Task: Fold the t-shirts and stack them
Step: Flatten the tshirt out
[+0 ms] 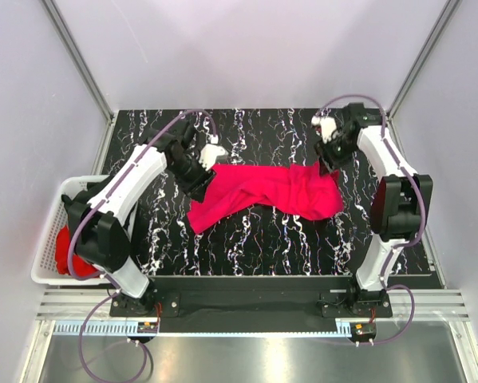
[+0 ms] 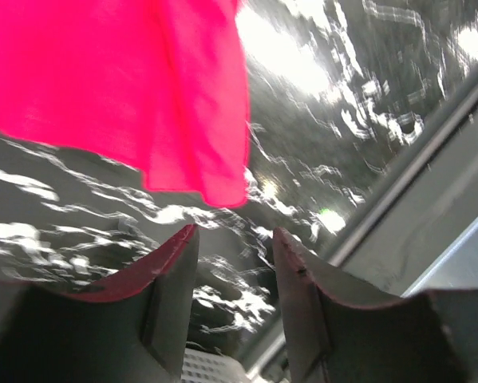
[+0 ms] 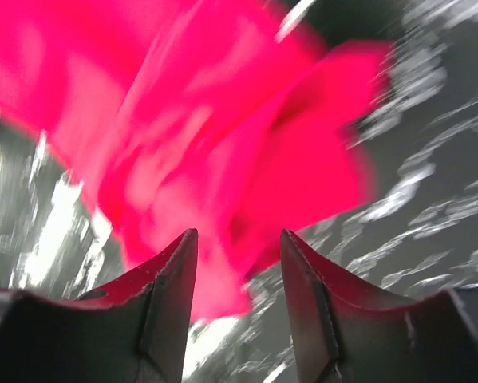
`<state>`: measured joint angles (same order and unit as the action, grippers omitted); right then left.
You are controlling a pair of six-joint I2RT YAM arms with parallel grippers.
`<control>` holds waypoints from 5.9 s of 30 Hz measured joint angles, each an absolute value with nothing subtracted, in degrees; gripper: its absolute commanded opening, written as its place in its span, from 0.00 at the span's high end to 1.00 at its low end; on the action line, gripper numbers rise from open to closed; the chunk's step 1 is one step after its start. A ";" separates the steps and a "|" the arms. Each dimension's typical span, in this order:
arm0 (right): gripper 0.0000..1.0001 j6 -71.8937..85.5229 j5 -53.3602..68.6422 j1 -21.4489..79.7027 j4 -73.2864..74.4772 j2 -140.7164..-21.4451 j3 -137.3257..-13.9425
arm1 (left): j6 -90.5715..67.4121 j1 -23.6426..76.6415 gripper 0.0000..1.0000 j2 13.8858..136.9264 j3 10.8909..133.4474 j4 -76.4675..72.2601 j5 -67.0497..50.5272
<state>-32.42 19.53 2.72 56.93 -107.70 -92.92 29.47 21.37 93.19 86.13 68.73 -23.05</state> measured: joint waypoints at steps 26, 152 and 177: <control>0.47 -24.75 21.93 -0.01 57.98 -130.52 -115.46 | 17.87 13.52 0.53 131.41 119.96 63.05 -9.43; 0.43 -29.85 27.90 3.46 66.54 -154.93 -154.54 | 20.73 16.64 1.00 116.86 118.30 58.13 -3.62; 0.86 -27.18 28.23 3.73 62.08 -160.07 -157.73 | 21.08 18.65 1.00 116.73 117.47 58.70 -2.74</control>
<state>-27.18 28.23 3.73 62.08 -160.07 -157.73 21.08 18.65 116.73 117.47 58.70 -2.74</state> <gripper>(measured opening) 0.260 0.037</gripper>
